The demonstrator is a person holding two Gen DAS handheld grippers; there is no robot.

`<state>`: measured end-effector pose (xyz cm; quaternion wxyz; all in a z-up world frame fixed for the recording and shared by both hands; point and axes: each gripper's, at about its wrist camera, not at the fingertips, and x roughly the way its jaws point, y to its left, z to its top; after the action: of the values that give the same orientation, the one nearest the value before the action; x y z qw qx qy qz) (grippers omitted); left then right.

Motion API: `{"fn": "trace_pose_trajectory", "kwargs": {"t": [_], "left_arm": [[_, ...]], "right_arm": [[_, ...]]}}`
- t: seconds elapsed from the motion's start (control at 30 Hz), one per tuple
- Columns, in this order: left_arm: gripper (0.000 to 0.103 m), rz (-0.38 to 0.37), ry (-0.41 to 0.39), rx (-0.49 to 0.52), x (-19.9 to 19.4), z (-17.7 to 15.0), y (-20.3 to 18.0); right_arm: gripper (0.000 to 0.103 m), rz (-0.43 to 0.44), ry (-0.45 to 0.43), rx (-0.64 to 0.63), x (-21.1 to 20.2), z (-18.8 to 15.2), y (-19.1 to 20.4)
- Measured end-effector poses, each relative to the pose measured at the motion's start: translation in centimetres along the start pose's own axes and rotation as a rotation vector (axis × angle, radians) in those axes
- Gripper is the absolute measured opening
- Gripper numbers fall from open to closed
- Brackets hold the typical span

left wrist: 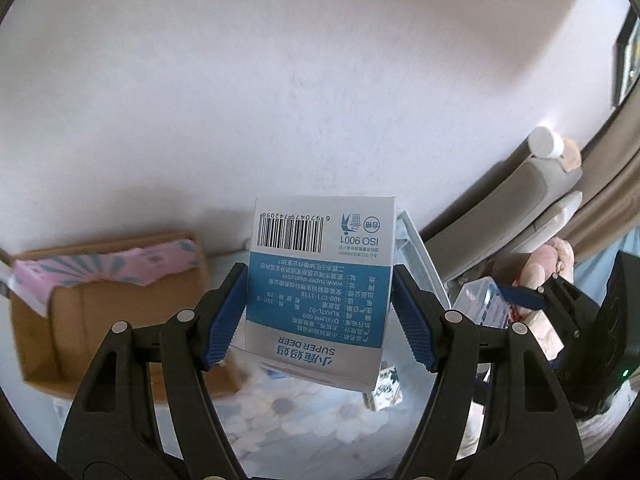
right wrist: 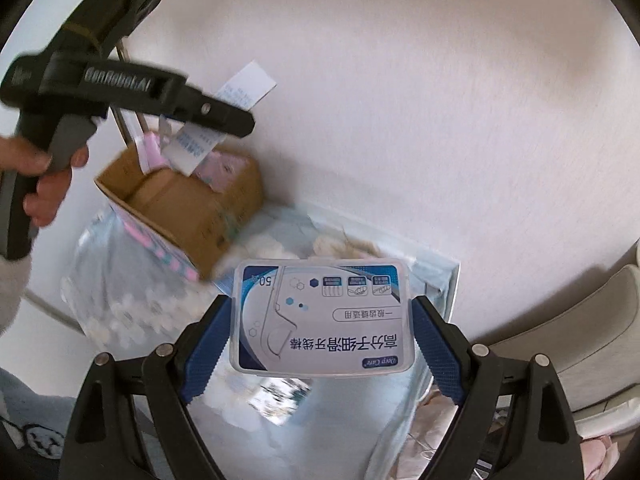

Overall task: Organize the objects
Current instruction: 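Carry the white-and-blue box with the left tool while the right tool carries the floss case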

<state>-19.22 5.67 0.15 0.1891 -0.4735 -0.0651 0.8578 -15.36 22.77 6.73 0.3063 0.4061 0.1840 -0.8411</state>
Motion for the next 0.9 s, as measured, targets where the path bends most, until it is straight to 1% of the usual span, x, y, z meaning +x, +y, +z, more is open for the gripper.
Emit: {"fn": "trace_pose_trajectory", "kwargs": {"t": [0.03,0.13,0.17,0.23,0.33,0.4,0.5,0.67,0.9], "left_arm": [[0.068,0.0,-0.02,0.003,-1.4,0.0,0.5],[0.068,0.01,-0.058,-0.002,-2.8,-0.4,1.0],[0.068,0.01,-0.064,-0.005,-3.9,-0.2,1.4],[0.068,0.015,-0.081,-0.014,-6.0,0.1,3.0],[0.068,0.04,-0.106,-0.021,-8.1,0.0,5.3],[0.068,0.059,-0.117,-0.027,-7.4,-1.2,6.2],[0.068,0.087,-0.132,-0.051,-9.0,-1.7,9.0],[0.068,0.121,-0.142,-0.107,-10.2,-2.8,13.6],[0.068,0.183,-0.138,-0.174,-10.5,-4.4,18.8]], "right_arm": [[0.086,0.002,-0.013,0.0,-0.3,0.4,0.5],[0.086,0.0,-0.047,0.004,-1.5,2.3,2.2],[0.086,0.0,-0.056,0.004,-1.8,2.9,2.6],[0.086,0.001,-0.075,0.001,-2.2,4.1,3.9],[0.086,0.005,-0.094,-0.013,-2.3,5.5,5.6],[0.086,0.014,-0.101,-0.019,-2.0,6.4,6.8],[0.086,0.033,-0.108,-0.026,-1.2,7.9,8.5],[0.086,0.065,-0.109,-0.053,0.7,10.7,11.5],[0.086,0.1,-0.099,-0.061,3.8,13.5,14.4]]}}
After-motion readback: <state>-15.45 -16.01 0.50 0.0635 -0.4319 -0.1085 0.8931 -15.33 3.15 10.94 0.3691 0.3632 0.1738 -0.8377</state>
